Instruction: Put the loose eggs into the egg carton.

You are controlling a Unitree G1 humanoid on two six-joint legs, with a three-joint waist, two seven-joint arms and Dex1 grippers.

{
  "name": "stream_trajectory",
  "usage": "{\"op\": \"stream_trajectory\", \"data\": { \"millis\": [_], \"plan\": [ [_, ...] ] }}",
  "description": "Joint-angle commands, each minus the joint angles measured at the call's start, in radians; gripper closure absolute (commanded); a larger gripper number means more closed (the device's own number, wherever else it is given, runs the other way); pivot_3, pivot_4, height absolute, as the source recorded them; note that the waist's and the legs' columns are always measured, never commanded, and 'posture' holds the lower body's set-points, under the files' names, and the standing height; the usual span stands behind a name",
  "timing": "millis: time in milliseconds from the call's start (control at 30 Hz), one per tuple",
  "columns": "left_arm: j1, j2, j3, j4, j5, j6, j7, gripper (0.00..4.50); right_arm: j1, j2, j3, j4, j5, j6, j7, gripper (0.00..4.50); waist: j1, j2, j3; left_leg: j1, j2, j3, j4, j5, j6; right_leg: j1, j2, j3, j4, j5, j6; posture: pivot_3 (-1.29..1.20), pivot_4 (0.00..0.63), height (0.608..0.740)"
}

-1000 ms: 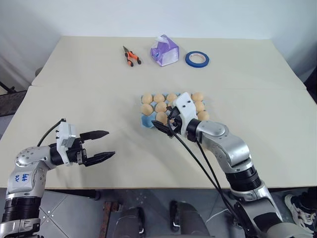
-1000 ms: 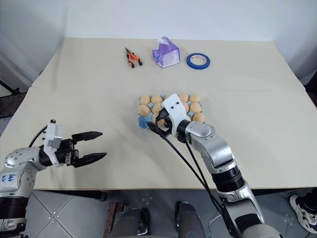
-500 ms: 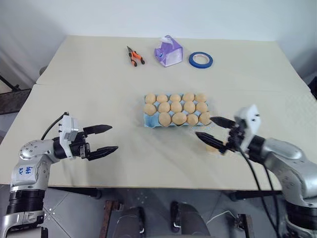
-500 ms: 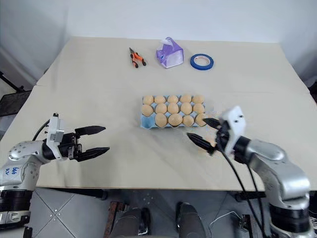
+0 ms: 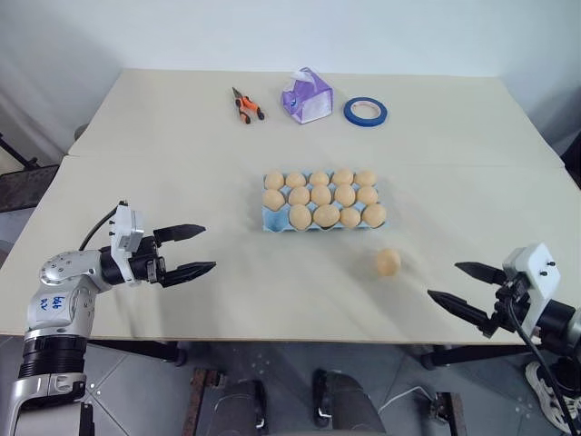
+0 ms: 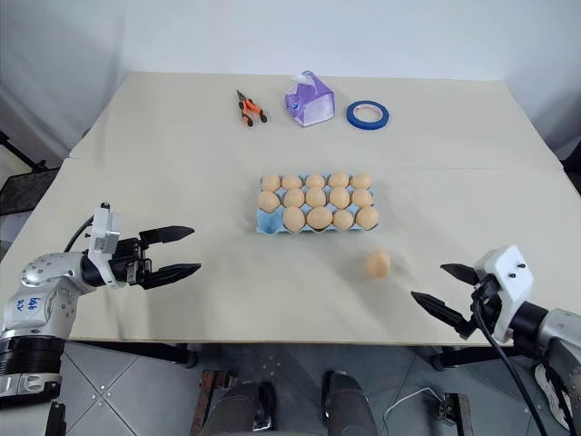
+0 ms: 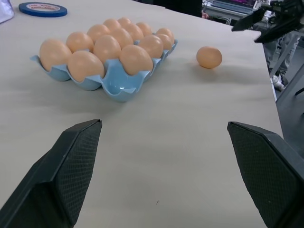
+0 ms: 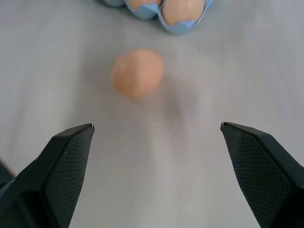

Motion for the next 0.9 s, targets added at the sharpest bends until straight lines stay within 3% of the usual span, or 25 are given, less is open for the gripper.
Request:
{"op": "stream_trajectory", "data": {
  "millis": [33, 300, 533, 767, 900],
  "plan": [
    [-0.017, 0.004, 0.004, 0.005, 0.001, -0.019, -0.011, 0.00, -0.071, 0.050, 0.060, -0.051, 0.011, -0.007, -0.087, 0.03, 0.000, 0.000, 0.000, 0.000, 0.000, 0.000, 0.000, 0.000, 0.000, 0.000, 0.000, 0.000, 0.000, 0.000, 0.000, 0.00, 0.150, 0.740],
    [-0.017, 0.002, 0.004, -0.005, 0.001, -0.015, -0.002, 0.00, -0.203, 0.156, 0.269, 0.031, -0.092, -0.012, -0.239, 0.03, 0.003, 0.000, 0.000, -0.002, 0.000, -0.001, -0.002, 0.002, 0.000, -0.002, 0.000, 0.000, 0.000, 0.000, 0.000, 0.00, 0.150, 0.740],
    [-0.004, 0.005, 0.010, -0.024, -0.003, -0.009, 0.007, 0.00, -0.259, 0.179, 0.355, 0.102, -0.156, -0.024, -0.264, 0.03, 0.002, -0.001, 0.000, -0.002, 0.000, -0.001, -0.001, 0.002, 0.002, -0.002, -0.001, -0.001, 0.000, 0.000, 0.000, 0.00, 0.150, 0.740],
    [0.010, 0.005, 0.015, -0.039, -0.009, -0.005, 0.018, 0.00, -0.262, 0.175, 0.351, 0.072, -0.164, -0.018, -0.268, 2.34, 0.000, -0.001, 0.000, -0.002, 0.000, -0.001, -0.001, 0.003, 0.003, -0.002, -0.001, -0.001, 0.000, 0.000, 0.000, 0.00, 0.150, 0.740],
    [0.012, 0.004, 0.016, -0.043, -0.011, -0.002, 0.022, 0.00, -0.310, 0.165, 0.340, 0.033, -0.138, 0.022, -0.270, 2.55, -0.001, -0.001, 0.000, -0.002, 0.000, -0.001, -0.001, 0.003, 0.003, -0.002, -0.001, -0.001, 0.001, 0.000, 0.000, 0.00, 0.150, 0.740]
  ]
}}
